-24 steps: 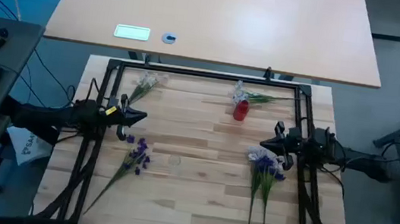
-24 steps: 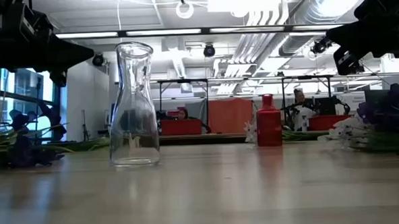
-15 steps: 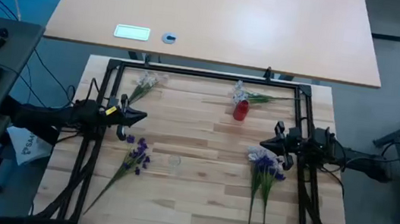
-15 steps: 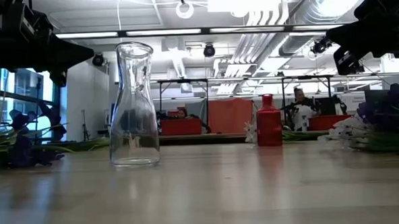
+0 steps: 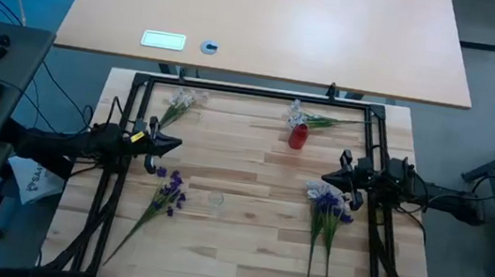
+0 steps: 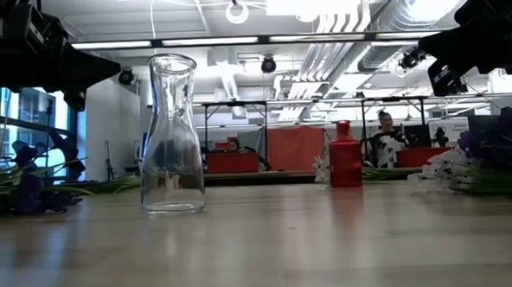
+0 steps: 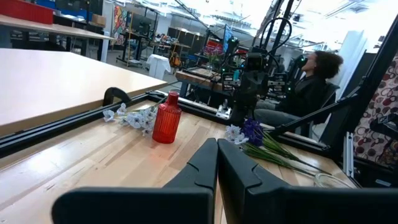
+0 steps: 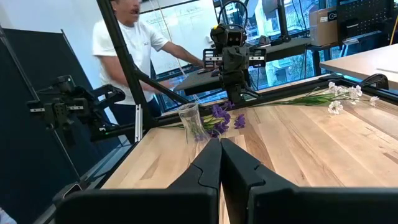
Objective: Sort flowers into vase by color
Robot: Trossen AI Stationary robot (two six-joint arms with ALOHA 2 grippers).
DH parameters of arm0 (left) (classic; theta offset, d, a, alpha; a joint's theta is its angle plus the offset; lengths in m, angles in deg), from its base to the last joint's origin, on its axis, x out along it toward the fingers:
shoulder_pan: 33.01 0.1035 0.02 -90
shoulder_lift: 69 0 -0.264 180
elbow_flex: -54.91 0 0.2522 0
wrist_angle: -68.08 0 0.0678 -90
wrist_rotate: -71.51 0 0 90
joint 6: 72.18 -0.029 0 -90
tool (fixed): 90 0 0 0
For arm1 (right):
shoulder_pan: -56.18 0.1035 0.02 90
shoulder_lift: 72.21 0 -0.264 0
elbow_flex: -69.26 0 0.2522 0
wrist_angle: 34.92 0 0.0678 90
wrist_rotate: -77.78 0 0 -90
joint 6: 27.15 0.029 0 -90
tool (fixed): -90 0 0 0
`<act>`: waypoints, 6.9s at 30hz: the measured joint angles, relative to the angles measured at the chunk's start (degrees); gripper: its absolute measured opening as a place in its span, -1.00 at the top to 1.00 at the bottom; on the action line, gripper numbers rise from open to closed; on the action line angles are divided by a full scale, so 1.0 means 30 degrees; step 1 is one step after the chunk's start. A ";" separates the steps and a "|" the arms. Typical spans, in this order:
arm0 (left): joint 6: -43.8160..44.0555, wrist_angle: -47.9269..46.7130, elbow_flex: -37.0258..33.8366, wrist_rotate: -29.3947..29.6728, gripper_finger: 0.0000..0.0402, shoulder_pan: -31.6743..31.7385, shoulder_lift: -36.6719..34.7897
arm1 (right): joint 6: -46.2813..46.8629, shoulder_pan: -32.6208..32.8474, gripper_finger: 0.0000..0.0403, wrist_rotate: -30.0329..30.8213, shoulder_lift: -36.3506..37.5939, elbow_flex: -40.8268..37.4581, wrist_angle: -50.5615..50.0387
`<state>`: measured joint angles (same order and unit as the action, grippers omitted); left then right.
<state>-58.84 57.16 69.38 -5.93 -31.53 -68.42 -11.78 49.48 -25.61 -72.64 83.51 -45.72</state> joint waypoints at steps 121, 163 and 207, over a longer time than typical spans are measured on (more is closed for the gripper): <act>0.0002 -0.0002 0.0000 -0.0001 1.00 -0.0001 0.0000 | 3.2727 1.4994 0.16 0.1224 -2.6015 1.0346 -1.0430; 0.0002 -0.0010 0.0000 0.0005 1.00 0.0005 0.0000 | 0.1704 0.6822 0.98 0.6191 -2.3796 1.1603 0.9322; 0.0002 -0.0010 0.0000 0.0005 1.00 0.0001 0.0000 | -0.3378 0.5246 1.00 0.2834 -3.3269 3.0061 -0.4153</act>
<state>-58.84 57.13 69.38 -5.91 -31.53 -68.42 -21.91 65.22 -17.11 -172.45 173.69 -58.18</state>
